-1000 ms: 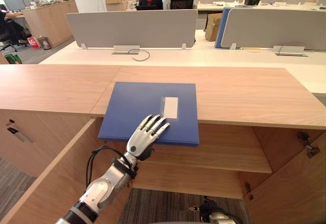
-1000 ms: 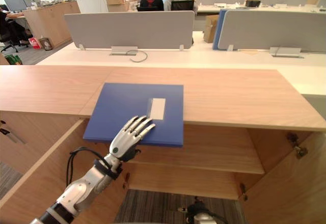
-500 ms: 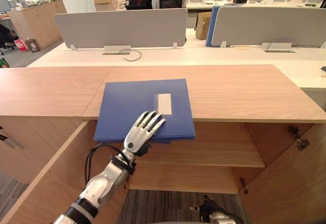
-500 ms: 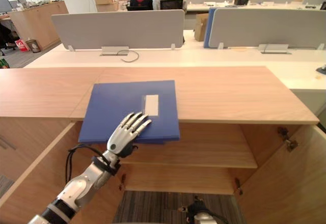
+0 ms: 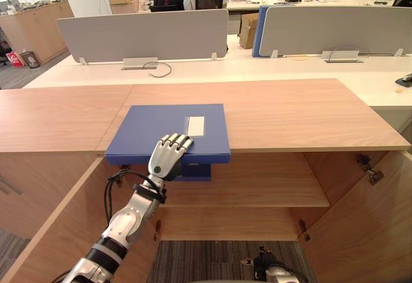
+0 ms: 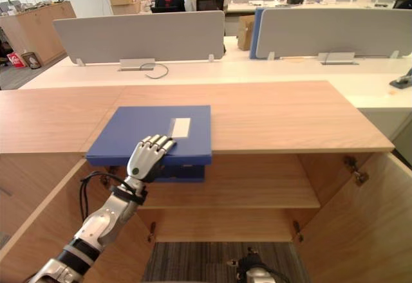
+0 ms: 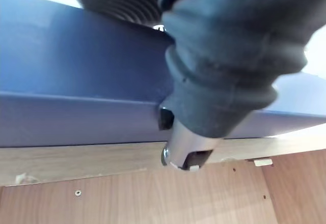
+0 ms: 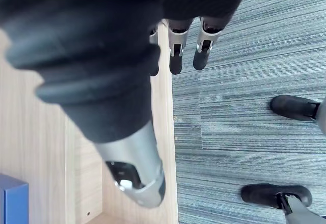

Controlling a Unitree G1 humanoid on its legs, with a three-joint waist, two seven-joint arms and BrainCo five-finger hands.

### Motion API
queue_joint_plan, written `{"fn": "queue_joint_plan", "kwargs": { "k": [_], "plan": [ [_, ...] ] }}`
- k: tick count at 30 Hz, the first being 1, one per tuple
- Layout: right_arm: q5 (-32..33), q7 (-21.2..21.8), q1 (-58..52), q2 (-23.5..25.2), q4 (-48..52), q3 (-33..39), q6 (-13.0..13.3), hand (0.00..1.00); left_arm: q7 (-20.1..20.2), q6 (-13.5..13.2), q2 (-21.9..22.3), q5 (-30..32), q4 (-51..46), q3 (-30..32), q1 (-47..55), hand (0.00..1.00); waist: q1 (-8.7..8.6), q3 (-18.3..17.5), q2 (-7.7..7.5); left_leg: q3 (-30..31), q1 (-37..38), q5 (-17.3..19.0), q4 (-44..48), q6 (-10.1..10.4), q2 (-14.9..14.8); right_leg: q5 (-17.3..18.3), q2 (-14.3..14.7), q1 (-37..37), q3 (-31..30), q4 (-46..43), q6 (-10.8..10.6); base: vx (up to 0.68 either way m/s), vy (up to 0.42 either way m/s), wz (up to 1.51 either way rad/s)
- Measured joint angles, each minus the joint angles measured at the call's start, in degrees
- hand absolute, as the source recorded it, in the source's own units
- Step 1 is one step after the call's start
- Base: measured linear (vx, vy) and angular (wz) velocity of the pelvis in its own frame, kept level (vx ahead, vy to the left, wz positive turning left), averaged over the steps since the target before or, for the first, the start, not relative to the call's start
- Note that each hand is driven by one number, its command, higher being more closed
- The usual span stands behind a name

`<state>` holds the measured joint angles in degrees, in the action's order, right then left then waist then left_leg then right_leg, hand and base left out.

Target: Walk over to the cabinet, pick up the folder, carry it to the office cabinet, place the folder inside the office cabinet, then close the office cabinet door

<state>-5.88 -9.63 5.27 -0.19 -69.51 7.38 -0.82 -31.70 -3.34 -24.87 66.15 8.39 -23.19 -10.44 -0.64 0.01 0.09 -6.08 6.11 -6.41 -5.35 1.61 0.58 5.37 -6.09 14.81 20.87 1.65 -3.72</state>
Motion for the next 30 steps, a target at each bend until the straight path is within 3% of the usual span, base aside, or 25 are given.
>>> {"fn": "queue_joint_plan", "kwargs": {
  "k": [9, 13, 15, 19, 21, 25, 27, 28, 30],
  "plan": [
    [0.0, 0.0, 0.2, -1.0, 0.0, 0.1, 0.2, 0.00, -0.3, 1.7, 2.1, 1.8, 3.2, 3.3, -0.9, 1.00, -0.14, 0.0, 0.04, -0.2, 0.2, 0.1, 0.0, 0.1, -0.1, -0.1, 0.0, 0.0, -0.6, 0.2, 0.2, -0.01, 0.003, -0.03],
    [0.0, -0.1, 0.0, -1.1, 0.0, 0.9, 0.2, 0.00, 1.1, 3.0, 11.0, -0.6, -5.8, 12.3, 3.4, 1.00, -0.18, 0.1, 0.13, -0.1, -0.2, 0.4, 0.0, 0.0, -0.1, -0.1, 0.0, -0.6, -0.8, 0.1, 0.2, 0.00, 0.005, -0.01],
    [0.1, -0.2, -0.9, -0.9, -0.4, 2.5, 0.0, 0.00, 0.2, 4.4, 17.4, -10.3, -18.7, 18.6, 6.8, 1.00, 0.13, 0.0, 0.10, -0.2, -0.3, 0.5, 0.3, -0.1, 0.0, -0.2, -0.4, -0.9, -1.3, -0.2, 0.2, 0.03, 0.024, -0.11],
    [2.2, -0.1, -3.8, -0.7, 0.5, 1.2, 0.0, 0.00, -1.6, 2.9, 18.9, -25.0, -28.0, 21.1, 10.8, 1.00, 1.43, -0.3, 0.02, 0.2, 0.0, 0.5, 0.3, -0.1, -0.3, -0.2, -0.4, -0.9, -2.4, -0.3, 0.2, 0.02, -0.010, -0.12],
    [7.5, -0.8, -6.9, -0.6, 6.9, -2.3, 0.9, 0.00, -0.6, 0.0, 19.3, -35.4, -34.6, 22.0, 14.9, 1.00, 1.41, -0.2, -0.12, 0.1, 0.0, 0.9, 0.3, -0.2, -0.7, -0.2, -0.5, -1.3, -2.5, -1.1, 0.2, -0.04, 0.024, -0.01],
    [11.9, -1.9, -12.1, 0.9, 21.6, -3.2, 2.1, 0.00, 2.0, -4.5, 20.8, -49.1, -42.4, 22.6, 22.6, 1.00, 1.47, -0.1, -0.25, -1.0, 0.3, 1.5, 0.3, -0.3, -0.9, -0.2, -0.6, -2.1, -4.0, -2.0, 0.1, -0.06, 0.034, -0.17],
    [13.1, -2.3, -15.4, 1.2, 30.8, -4.6, 2.6, 0.00, 4.8, -7.4, 21.2, -59.2, -43.8, 23.6, 25.6, 1.00, 1.26, -0.1, -0.25, -1.4, 0.5, 2.1, 0.2, -0.7, -0.9, -0.1, -0.7, -2.3, -4.3, -2.2, 0.1, -0.09, 0.042, -0.15],
    [13.7, -2.7, -18.0, 1.5, 38.6, -4.7, 2.8, 0.00, 8.1, -9.8, 22.2, -71.9, -45.4, 25.0, 27.8, 1.00, 1.21, -0.1, -0.26, -1.8, 0.3, 2.1, 0.0, -0.7, -0.9, 0.0, -0.8, -3.0, -5.0, -2.5, 0.0, -0.10, 0.041, -0.15],
    [13.7, -3.1, -19.4, 1.6, 42.8, -4.6, 2.9, 0.00, 9.8, -11.0, 23.0, -78.5, -46.8, 25.8, 28.9, 1.00, 1.18, -0.2, -0.29, -2.2, -0.1, 2.0, 0.1, -0.7, -1.0, 0.0, -0.8, -3.7, -5.4, -2.6, 0.0, -0.07, 0.029, -0.14]
  ]
}}
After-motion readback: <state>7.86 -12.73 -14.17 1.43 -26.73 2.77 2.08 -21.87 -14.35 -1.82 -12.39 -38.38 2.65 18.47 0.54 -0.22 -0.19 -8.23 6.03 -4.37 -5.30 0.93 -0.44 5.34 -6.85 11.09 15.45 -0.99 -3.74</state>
